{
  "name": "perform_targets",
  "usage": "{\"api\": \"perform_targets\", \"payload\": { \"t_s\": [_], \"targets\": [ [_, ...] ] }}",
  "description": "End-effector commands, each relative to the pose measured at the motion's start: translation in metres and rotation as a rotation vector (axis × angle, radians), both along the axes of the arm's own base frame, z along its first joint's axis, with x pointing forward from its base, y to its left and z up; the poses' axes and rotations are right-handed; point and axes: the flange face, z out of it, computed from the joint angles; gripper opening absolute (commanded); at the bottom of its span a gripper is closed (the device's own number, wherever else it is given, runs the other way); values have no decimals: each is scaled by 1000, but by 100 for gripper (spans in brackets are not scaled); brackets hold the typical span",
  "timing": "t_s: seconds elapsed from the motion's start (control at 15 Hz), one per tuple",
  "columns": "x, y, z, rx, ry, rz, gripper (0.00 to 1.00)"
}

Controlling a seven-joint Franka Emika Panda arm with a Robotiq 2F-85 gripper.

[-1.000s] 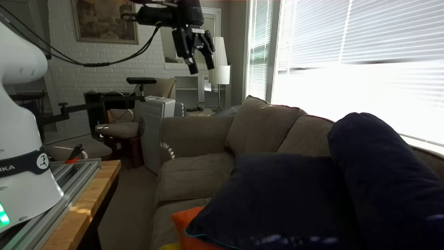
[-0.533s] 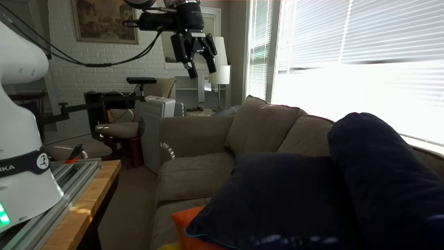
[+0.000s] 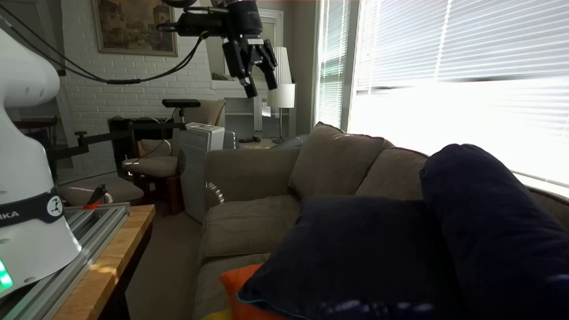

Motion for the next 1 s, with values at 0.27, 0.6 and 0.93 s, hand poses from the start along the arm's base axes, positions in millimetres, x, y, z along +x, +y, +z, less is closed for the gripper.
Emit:
{"api": "perform_targets", "payload": {
  "t_s": [0.27, 0.6, 0.93],
  "targets": [
    [3, -63, 8, 98, -183, 309, 100],
    [10, -138, -17, 155, -130, 204, 100],
    [14, -193, -56, 75, -58, 66, 100]
  ]
}}
